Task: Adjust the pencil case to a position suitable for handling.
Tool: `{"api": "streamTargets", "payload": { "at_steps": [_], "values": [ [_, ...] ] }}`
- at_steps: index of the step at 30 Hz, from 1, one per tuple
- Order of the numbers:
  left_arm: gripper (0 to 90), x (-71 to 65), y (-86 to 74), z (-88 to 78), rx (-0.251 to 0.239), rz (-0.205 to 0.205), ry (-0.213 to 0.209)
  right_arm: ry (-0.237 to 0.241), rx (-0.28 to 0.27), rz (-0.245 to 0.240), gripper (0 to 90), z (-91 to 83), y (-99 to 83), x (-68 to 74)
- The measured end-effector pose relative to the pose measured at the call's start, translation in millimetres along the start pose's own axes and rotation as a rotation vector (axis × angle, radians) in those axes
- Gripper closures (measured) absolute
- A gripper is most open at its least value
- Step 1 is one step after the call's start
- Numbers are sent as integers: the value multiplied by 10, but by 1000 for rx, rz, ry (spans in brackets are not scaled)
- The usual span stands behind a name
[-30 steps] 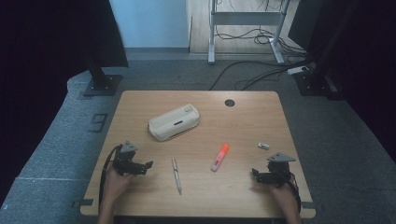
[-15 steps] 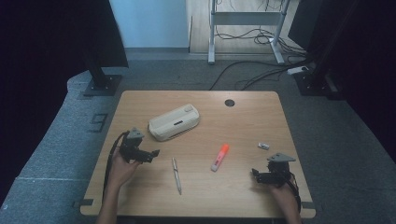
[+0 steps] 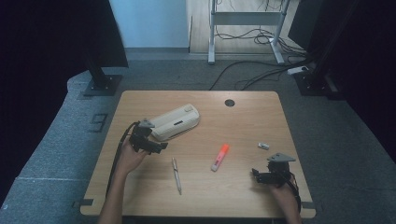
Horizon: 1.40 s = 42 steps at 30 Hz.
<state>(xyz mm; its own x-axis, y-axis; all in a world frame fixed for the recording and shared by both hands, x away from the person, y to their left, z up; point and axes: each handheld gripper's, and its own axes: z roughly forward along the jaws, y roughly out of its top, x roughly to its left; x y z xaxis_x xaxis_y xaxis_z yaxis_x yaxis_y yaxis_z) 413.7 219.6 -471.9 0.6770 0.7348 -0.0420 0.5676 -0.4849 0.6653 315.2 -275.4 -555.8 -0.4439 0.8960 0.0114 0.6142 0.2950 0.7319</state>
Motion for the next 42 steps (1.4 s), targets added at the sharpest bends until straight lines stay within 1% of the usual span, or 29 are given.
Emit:
{"api": "streamTargets", "payload": {
  "at_steps": [1, 2, 3, 4, 5, 6, 7, 8, 10, 12, 13, 15, 16, 18, 20, 22, 24, 27, 28, 29, 30, 31, 32, 35, 36, 39, 40, 41, 42],
  "values": [
    [0, 4, 44, 29, 19, 10, 6, 0, 0, 0, 72, 0, 0, 0],
    [0, 0, 64, 43, 20, 11, 11, 0, 0, 0, 72, 0, 0, 0],
    [0, -2, 73, 46, 8, 17, 20, 0, 0, 0, 72, 0, 0, 0],
    [0, 0, 80, 49, -4, 15, 19, 0, 0, 0, 72, 0, 0, 0],
    [0, 0, 80, 49, -4, 15, 19, 0, 0, 0, 72, 0, 0, 0],
    [0, 31, 94, 64, -9, -6, -4, 0, 0, 0, 71, 0, 0, 0],
    [0, 43, 103, 73, -1, -13, -9, 0, 0, 0, 72, 0, 0, 0],
    [0, 57, 119, 83, 10, -6, 1, 0, 0, 0, 72, 0, 0, 0],
    [0, 61, 136, 92, 14, -9, 5, 0, 0, 0, 72, 0, 0, 0],
    [0, 72, 200, 100, 7, -4, -7, 0, 0, 0, 72, 0, 0, 0],
    [0, 72, 200, 100, 7, -4, -7, 0, 0, 0, 72, 0, 0, 0],
    [0, 74, 284, 123, 29, -2, -11, 0, 0, 0, 72, 0, 0, 0],
    [0, 74, 284, 123, 29, -2, -11, 0, 0, 0, 72, 0, 0, 0],
    [0, 86, 359, 156, 32, -8, -25, 0, 0, 0, 72, 0, 0, 0],
    [0, 92, 412, 184, 38, -3, -26, 0, 0, 0, 72, 0, 0, 0],
    [0, 94, 431, 198, 28, -2, -32, 0, 0, 0, 72, 0, 0, 0],
    [0, 110, 505, 264, 43, -3, -43, 0, 0, -1, 72, 0, 0, -1],
    [1, 114, 543, 321, 54, 9, -43, 0, 0, -1, 72, 0, 0, -1],
    [1, 112, 564, 365, 64, 11, -33, 0, 0, -2, 72, 0, 0, -1],
    [28, 118, 588, 414, 81, 30, -29, 0, 1, -1, 72, 0, 0, 0],
    [65, 120, 599, 438, 84, 34, -33, 0, 0, -1, 72, 0, 0, 0],
    [118, 124, 606, 452, 81, 41, -39, 0, 0, -1, 72, 0, 0, -1],
    [153, 120, 610, 471, 63, 39, -38, 0, 0, 0, 72, 0, 0, 0],
    [208, 163, 603, 529, 48, 33, -58, 0, 0, -1, 72, 0, 0, -1],
    [227, 180, 595, 553, 56, 34, -55, 0, 0, -1, 72, 0, 0, -1],
    [244, 237, 561, 641, 88, 35, -42, 0, 0, -1, 72, 0, 0, 0],
    [249, 237, 561, 641, 88, 35, -42, 0, 0, -1, 72, 0, 0, 0],
    [265, 276, 535, 698, 100, 29, -44, 0, 0, -1, 72, 0, 0, -1],
    [270, 276, 535, 698, 100, 29, -44, 0, 0, -1, 72, 0, 0, -1]
  ]
}}
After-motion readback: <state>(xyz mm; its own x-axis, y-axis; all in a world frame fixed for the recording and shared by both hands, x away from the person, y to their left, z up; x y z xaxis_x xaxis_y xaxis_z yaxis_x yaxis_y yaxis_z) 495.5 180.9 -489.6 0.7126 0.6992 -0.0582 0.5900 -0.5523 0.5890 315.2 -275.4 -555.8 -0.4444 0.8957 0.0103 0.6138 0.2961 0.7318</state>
